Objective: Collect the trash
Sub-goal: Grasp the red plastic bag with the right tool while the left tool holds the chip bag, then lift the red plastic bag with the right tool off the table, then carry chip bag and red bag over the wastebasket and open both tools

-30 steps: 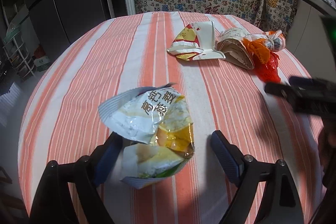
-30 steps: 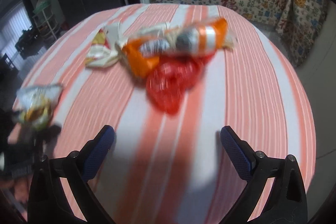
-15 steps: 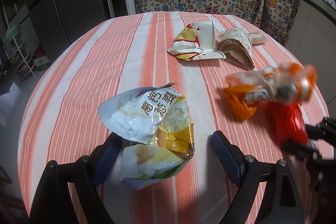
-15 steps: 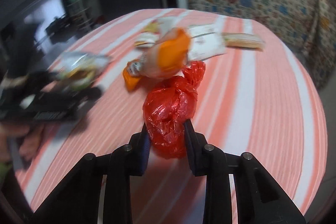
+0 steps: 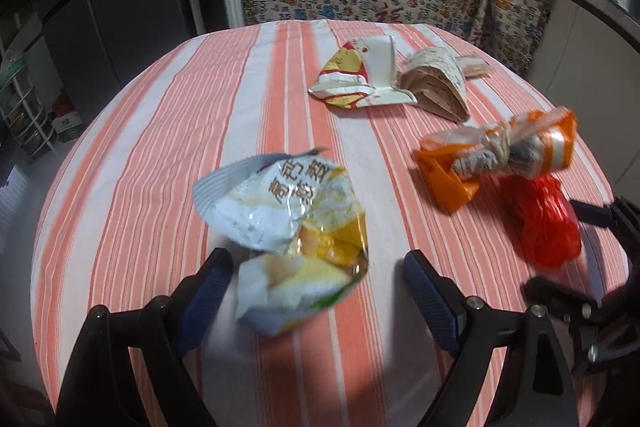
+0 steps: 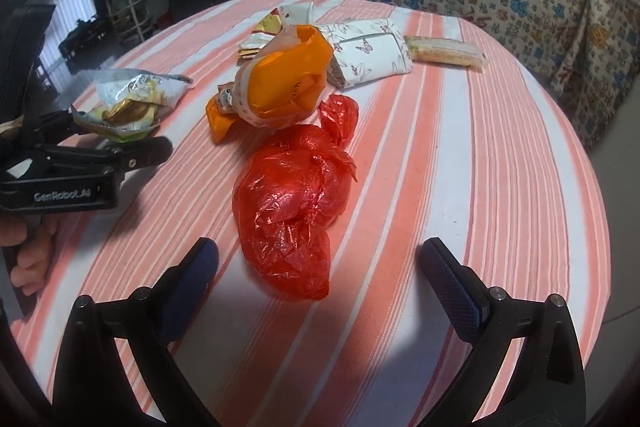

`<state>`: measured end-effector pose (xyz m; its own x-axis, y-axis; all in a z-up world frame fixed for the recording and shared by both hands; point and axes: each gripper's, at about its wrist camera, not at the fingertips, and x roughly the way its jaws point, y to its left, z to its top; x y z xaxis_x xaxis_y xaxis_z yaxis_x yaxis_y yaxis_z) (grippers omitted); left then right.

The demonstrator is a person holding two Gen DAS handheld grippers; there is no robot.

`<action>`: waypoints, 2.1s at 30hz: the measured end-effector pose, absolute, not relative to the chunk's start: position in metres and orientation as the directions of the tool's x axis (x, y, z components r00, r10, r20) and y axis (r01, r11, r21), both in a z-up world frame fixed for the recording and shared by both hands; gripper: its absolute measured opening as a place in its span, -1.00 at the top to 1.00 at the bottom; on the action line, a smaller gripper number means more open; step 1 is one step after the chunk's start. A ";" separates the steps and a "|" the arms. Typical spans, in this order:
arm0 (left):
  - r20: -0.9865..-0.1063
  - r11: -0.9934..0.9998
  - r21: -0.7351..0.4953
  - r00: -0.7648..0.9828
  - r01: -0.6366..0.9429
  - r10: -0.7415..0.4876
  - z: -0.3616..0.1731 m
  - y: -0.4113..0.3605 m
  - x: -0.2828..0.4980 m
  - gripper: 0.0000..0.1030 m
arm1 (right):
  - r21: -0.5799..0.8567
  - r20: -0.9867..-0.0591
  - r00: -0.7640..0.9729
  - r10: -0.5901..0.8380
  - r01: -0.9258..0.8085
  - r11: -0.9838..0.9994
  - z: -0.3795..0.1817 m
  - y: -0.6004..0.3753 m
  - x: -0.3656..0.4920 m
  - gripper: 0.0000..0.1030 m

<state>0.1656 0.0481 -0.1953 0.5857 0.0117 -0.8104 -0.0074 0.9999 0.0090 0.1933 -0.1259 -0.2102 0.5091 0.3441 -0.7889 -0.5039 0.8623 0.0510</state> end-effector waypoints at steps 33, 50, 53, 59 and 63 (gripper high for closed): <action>-0.841 0.986 -0.111 0.516 0.127 -0.161 -0.180 0.040 0.102 -0.16 | 0.140 -0.834 0.392 0.388 -0.530 0.836 -0.186 -0.162 0.142 -0.06; -0.842 0.986 -0.107 0.516 0.131 -0.160 -0.173 0.034 0.113 0.30 | 0.119 -0.851 0.389 0.353 -0.511 0.851 -0.168 -0.151 0.147 0.24; -0.837 0.984 -0.108 0.522 0.141 -0.167 -0.170 0.029 0.107 0.36 | 0.137 -0.828 0.418 0.374 -0.496 0.858 -0.159 -0.160 0.143 0.25; -0.803 0.971 -0.144 0.550 0.194 -0.229 -0.153 0.000 0.098 0.37 | 0.198 -0.793 0.444 0.418 -0.461 0.865 -0.148 -0.186 0.142 0.26; -0.777 0.948 -0.166 0.556 0.270 -0.294 -0.139 -0.036 0.097 0.37 | 0.212 -0.769 0.483 0.419 -0.425 0.880 -0.139 -0.213 0.142 0.26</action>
<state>0.0967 -0.0358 -0.1394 0.5557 -0.2945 -0.7775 0.2699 0.9484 -0.1663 0.1424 -0.2125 -0.1388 0.4833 0.4192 -0.7686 -0.4253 0.8798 0.2124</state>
